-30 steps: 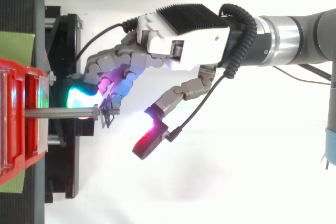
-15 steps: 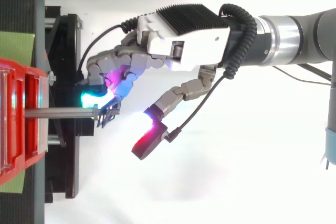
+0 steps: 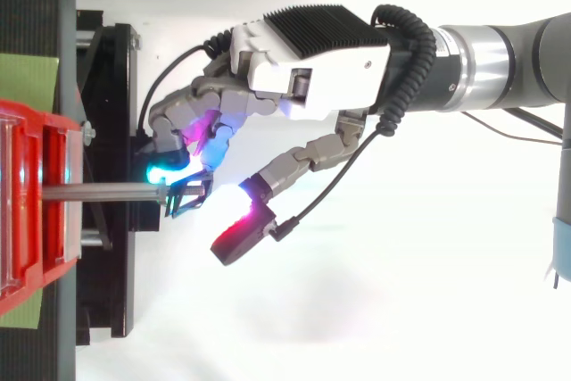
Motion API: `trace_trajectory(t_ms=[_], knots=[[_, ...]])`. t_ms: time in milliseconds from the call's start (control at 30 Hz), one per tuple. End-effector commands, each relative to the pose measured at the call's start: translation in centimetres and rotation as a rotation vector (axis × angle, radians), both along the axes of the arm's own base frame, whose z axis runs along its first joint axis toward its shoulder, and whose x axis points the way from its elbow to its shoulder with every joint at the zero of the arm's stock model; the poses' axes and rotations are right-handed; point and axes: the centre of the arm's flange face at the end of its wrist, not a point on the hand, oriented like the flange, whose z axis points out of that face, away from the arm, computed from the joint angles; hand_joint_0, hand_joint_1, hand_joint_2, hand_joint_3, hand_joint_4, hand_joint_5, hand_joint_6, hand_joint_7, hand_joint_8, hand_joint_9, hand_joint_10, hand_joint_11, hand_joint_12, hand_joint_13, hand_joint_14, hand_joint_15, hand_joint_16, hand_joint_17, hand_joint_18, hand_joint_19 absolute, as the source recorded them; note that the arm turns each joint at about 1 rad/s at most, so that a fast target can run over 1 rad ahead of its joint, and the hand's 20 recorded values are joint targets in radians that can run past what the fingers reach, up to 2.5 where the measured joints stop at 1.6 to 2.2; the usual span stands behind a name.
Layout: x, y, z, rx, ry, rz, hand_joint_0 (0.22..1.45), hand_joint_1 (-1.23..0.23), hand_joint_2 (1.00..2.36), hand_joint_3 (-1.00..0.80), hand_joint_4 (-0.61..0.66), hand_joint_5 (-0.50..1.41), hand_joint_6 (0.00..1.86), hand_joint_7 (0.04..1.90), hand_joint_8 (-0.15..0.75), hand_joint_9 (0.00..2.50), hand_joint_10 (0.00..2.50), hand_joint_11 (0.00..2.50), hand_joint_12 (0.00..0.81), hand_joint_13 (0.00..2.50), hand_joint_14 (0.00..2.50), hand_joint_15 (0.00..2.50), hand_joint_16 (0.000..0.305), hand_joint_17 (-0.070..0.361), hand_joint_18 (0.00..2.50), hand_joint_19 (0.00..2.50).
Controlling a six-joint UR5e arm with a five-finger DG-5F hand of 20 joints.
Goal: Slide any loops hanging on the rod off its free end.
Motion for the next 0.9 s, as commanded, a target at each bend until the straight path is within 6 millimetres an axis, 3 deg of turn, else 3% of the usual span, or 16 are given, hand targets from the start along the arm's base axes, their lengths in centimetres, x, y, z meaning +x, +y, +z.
trace_trajectory(t_ms=[0,133,433,867], knots=[[-0.04,0.00,-0.20,0.000,0.005,0.000,0.59,-0.60,1.02,-0.25,0.19,-0.14,0.85,1.20,0.315,1.14,0.01,0.39,0.327,0.92,0.01,0.24,0.042,0.094,0.87,0.52],[0.00,0.00,0.00,0.000,0.002,0.000,0.59,-0.62,1.01,-0.17,0.21,-0.13,0.89,1.20,0.353,1.19,0.01,0.42,0.362,0.97,0.01,0.23,0.049,0.110,0.96,0.46],[0.00,0.00,0.00,0.000,0.002,0.000,0.61,-0.69,1.01,-0.13,0.15,-0.13,0.90,1.24,0.342,1.19,0.01,0.47,0.354,0.95,0.01,0.24,0.048,0.108,0.95,0.46],[0.06,0.25,0.03,0.026,0.014,0.014,0.63,-0.74,1.01,-0.18,0.12,-0.14,0.91,1.24,0.322,1.16,0.02,0.51,0.336,0.93,0.01,0.24,0.045,0.101,0.93,0.48]])
